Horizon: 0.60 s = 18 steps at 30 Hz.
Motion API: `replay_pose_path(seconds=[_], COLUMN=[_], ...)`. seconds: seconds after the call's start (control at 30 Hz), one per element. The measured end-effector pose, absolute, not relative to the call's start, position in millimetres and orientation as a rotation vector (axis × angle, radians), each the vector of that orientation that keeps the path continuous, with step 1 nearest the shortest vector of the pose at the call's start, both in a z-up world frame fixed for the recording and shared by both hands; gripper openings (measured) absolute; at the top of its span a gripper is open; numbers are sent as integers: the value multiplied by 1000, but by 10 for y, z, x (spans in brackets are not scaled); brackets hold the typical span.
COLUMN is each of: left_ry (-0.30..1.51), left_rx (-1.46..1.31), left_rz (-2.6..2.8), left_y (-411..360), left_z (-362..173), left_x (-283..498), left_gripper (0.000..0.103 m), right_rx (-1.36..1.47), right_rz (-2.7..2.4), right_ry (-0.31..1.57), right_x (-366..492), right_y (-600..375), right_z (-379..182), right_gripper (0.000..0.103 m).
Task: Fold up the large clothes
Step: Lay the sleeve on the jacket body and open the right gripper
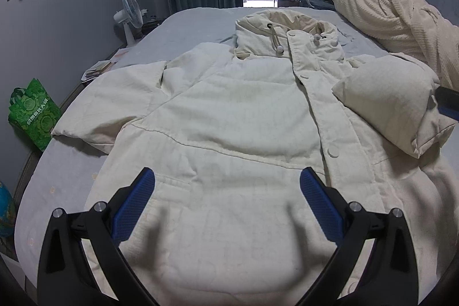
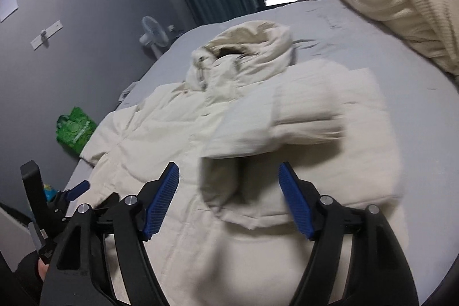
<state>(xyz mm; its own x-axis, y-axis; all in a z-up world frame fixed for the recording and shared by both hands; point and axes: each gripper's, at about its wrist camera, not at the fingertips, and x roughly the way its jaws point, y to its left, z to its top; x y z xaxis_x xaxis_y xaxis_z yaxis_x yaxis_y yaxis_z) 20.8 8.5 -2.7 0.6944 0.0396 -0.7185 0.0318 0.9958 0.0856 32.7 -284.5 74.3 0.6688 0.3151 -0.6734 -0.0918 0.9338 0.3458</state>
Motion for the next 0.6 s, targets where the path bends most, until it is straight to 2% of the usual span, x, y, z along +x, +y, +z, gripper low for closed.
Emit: replay_pose_path(seconds=[0.03,0.13,0.6], left_ry=[803,796,763], left_rx=[95,76,134], left_rz=[0,-30,-116], left_y=[77,50,-522], left_z=[-25,-10,262], left_x=[200,154,118], left_gripper=[97,97,97], right_rx=[293,254,407], right_rz=[218,140,-79], right_ry=[806,812,871], right_x=[302,249,375], right_y=[-2910,-3119,-3944], right_z=[757,769,514], right_gripper=[70,80,85])
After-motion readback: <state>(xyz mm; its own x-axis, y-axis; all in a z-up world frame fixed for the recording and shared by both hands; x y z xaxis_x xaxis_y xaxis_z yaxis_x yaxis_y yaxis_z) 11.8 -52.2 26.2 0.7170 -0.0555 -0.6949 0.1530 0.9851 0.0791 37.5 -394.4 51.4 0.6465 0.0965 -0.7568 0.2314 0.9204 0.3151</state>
